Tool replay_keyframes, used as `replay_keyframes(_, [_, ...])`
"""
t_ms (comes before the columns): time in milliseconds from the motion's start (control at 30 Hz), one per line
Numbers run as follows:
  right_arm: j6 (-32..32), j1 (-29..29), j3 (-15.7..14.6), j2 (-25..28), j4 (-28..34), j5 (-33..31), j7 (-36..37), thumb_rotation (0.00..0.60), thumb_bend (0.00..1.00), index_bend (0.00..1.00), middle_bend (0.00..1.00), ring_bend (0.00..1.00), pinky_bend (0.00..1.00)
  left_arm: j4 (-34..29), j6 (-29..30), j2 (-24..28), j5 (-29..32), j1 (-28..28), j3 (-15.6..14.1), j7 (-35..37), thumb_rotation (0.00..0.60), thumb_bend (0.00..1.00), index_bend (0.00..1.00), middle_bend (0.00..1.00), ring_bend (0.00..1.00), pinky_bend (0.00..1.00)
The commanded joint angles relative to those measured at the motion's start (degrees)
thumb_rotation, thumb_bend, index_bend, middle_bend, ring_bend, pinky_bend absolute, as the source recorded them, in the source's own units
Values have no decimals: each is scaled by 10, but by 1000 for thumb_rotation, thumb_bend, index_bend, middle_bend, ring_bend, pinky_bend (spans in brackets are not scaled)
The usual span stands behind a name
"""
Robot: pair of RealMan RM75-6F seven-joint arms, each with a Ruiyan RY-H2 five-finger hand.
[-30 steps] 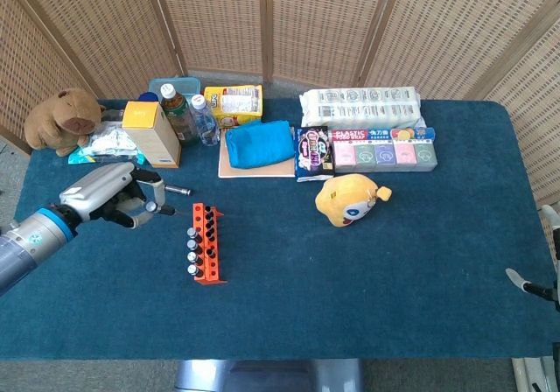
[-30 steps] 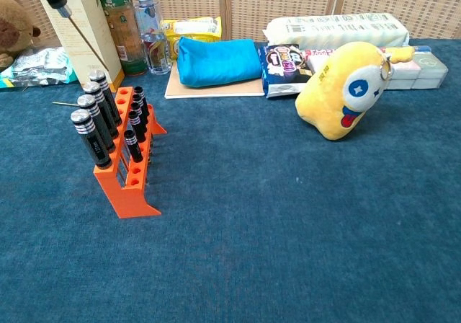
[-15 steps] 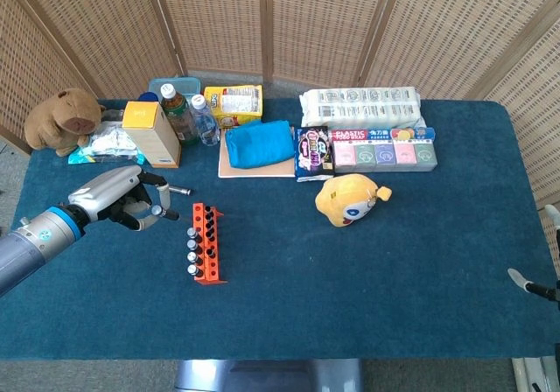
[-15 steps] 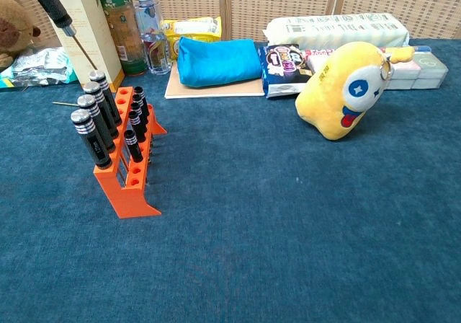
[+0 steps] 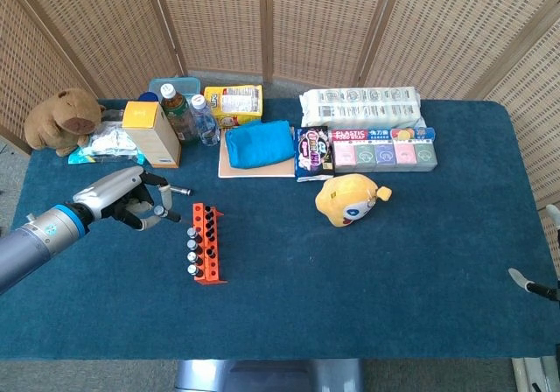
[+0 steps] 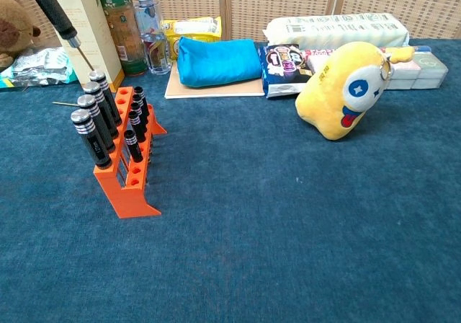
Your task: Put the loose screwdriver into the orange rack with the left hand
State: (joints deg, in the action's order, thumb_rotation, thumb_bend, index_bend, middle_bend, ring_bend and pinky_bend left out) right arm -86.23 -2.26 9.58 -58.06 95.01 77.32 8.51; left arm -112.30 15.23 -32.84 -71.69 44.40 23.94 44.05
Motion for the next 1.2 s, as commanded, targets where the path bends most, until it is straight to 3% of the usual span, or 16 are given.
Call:
replay_keyframes(33, [0,0,0,0,0,0,0,600,0,72,0,0,0,1,-3,-3,-2,-1,0,1,600,430,572,1000,1000,1000])
replay_keyframes(1200, [3,2,4,8,2,-1,16,600,0,72,0,0,0,21,-28,-39,20,7,8,-17,600,443,571,1000,1000,1000])
